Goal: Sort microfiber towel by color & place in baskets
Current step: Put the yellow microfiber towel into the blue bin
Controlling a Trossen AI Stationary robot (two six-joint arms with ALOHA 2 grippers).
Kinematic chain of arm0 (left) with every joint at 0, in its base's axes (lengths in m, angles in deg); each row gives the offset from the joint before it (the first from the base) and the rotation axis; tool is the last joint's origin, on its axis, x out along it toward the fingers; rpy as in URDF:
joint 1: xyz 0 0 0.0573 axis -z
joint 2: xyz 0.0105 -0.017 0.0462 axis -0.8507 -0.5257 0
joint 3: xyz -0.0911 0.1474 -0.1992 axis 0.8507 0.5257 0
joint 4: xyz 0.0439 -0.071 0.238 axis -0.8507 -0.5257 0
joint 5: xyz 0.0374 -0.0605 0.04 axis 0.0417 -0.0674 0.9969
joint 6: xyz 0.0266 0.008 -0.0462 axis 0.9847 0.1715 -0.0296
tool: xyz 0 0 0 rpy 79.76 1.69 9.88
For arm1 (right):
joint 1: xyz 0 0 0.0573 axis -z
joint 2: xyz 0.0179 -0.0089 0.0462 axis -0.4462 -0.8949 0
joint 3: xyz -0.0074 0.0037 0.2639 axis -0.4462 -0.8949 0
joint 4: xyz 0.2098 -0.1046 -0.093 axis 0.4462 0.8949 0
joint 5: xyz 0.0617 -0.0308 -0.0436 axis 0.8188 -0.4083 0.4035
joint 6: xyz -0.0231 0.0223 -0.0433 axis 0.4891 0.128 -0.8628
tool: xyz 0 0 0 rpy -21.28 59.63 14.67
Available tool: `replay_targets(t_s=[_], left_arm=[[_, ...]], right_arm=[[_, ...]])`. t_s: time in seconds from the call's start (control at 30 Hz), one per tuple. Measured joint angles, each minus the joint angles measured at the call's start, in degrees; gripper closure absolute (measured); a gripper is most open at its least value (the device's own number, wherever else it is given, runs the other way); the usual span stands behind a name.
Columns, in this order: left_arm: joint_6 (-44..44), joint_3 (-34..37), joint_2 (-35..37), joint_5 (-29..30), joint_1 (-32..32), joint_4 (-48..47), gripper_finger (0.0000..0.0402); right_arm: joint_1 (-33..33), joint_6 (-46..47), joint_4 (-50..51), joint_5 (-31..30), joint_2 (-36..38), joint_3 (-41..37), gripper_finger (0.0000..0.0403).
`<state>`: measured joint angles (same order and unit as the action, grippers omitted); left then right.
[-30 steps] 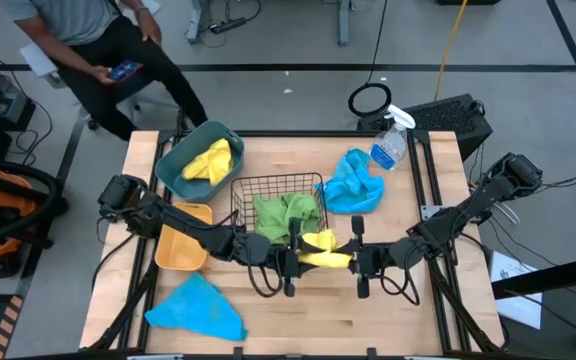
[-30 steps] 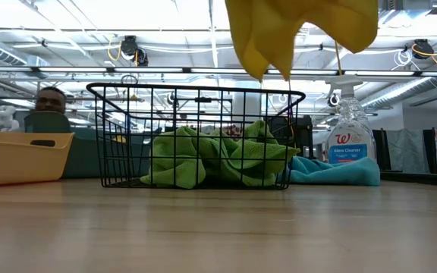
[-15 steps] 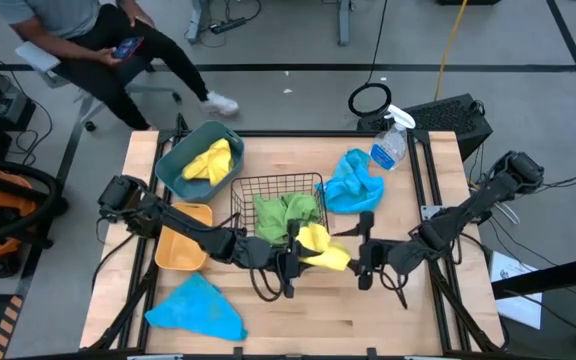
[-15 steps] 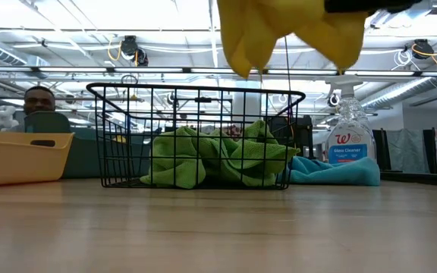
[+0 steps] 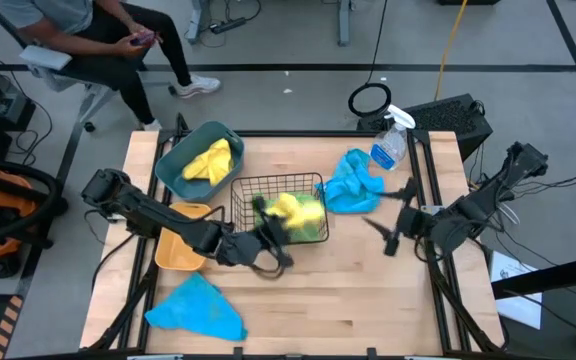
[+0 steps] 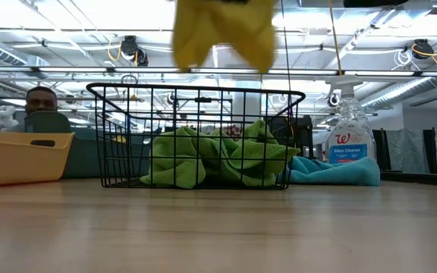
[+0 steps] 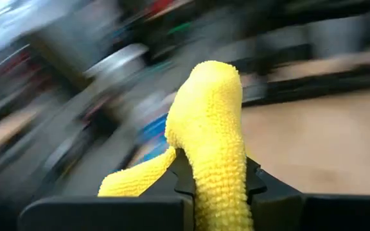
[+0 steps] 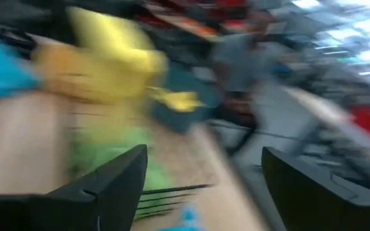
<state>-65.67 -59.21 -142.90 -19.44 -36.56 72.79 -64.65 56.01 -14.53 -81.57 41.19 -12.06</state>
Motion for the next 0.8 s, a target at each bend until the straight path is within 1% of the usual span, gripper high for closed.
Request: replay_targets(t_s=[0.03,0.07,0.1,0.13,0.17,0.23,0.33,0.4,0.47,0.63,0.73,0.8], left_arm=[[-3.69,0.04,0.34,5.37,-0.01,-2.29,0.0365],[-6.0,0.05,0.72,8.29,-0.21,-4.63,0.0365],[-7.31,0.05,1.18,8.96,-0.37,-6.93,0.0365],[-8.61,0.05,1.5,9.06,-0.44,-9.29,0.0365],[-10.31,0.05,1.7,9.06,-0.42,-11.67,0.0365],[-13.69,0.09,2.68,9.24,-0.59,-17.3,0.0365],[-19.77,0.1,5.07,12.55,-1.05,-26.07,0.0365],[-24.15,0.1,7.2,14.26,-1.31,-33.39,0.0365],[-29.47,0.1,9.6,14.44,-1.99,-41.54,0.0365],[-49.28,0.1,14.8,14.9,-4.99,-66.08,0.0365],[-63.19,0.1,15.92,14.79,-6.98,-81.96,0.0365],[-70.38,0.25,15.88,14.78,-8.4,-90.75,0.0365]], right_arm=[[-0.03,1.32,1.29,4.32,1.19,0.0,0.0106],[-0.07,2.42,2.29,9.17,2.02,0.0,0.0106],[-0.09,3.35,3.14,13.35,2.58,0.0,0.0106],[-0.13,3.96,3.86,16.21,2.75,0.0,0.0106],[-0.13,4.66,4.41,17.38,2.75,-0.02,0.0106],[-0.17,6.13,5.38,17.24,2.72,-0.02,0.0106],[-0.18,6.56,6.52,16.91,2.07,-0.02,0.0106],[-0.2,6.58,6.64,16.92,1.6,-0.02,0.0106],[-0.2,6.5,6.37,16.92,1.24,-0.02,0.0106],[-0.2,6.29,6.32,16.95,0.66,-0.03,0.0106],[-0.2,6.24,5.77,16.93,0.21,-0.04,0.0106],[-0.2,6.18,5.36,16.95,-0.16,-0.04,0.0106]])
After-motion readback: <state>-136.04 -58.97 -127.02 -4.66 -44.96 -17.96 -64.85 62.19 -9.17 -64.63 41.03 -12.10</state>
